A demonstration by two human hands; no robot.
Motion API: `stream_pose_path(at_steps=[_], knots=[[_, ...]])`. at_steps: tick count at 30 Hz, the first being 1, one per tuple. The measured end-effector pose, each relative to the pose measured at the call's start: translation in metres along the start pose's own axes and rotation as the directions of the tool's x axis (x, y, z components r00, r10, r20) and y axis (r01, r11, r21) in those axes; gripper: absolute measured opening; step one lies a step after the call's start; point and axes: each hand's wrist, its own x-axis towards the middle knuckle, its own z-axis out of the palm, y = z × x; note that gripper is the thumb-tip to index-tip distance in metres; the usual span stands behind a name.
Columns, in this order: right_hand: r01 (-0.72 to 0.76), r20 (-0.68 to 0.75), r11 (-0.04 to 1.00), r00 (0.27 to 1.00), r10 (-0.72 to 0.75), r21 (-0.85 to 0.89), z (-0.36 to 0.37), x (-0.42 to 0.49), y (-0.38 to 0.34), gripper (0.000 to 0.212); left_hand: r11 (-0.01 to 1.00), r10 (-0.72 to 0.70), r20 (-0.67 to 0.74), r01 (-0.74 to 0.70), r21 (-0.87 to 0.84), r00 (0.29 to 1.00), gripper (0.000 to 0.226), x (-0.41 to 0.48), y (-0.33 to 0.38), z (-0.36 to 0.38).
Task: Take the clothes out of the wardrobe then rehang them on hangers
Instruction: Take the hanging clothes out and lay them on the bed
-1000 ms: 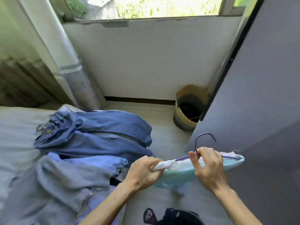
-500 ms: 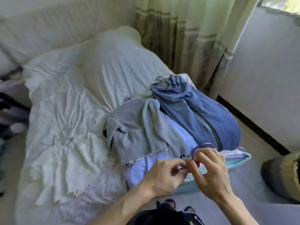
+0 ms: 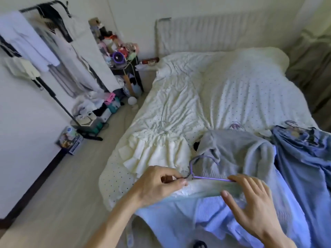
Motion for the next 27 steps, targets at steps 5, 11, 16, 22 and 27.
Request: stream_pose_path(at_steps=[5,11,16,22,27], knots=[[-0.058,0.027,0.987,0.998,0.054,0.151,0.039,0.046,-0.028,0.041,0.986,0.058,-0.169,-0.03,0.163,0.984,0.028,0.02,-0.02,-0.082],[-0.142,0.035,0.954,0.99,0.138,0.265,0.098,0.131,-0.047,0.029,0.946,0.148,-0.29,-0.05,0.321,0.945,0.026,0.098,-0.052,-0.166],[-0.25,-0.052,0.945,0.962,0.267,0.21,0.164,0.219,-0.035,0.027,0.974,0.122,-0.247,-0.068,0.216,0.961,0.032,0.197,-0.118,-0.219],[-0.475,0.17,0.876,0.873,0.458,0.083,0.269,0.288,-0.011,0.023,0.964,-0.07,-0.148,0.105,0.245,0.987,0.024,0.306,-0.223,-0.245],[-0.63,0.385,0.775,0.703,0.598,-0.052,0.339,0.301,0.008,0.029,0.92,-0.215,0.008,0.2,0.336,0.977,0.024,0.358,-0.306,-0.239]])
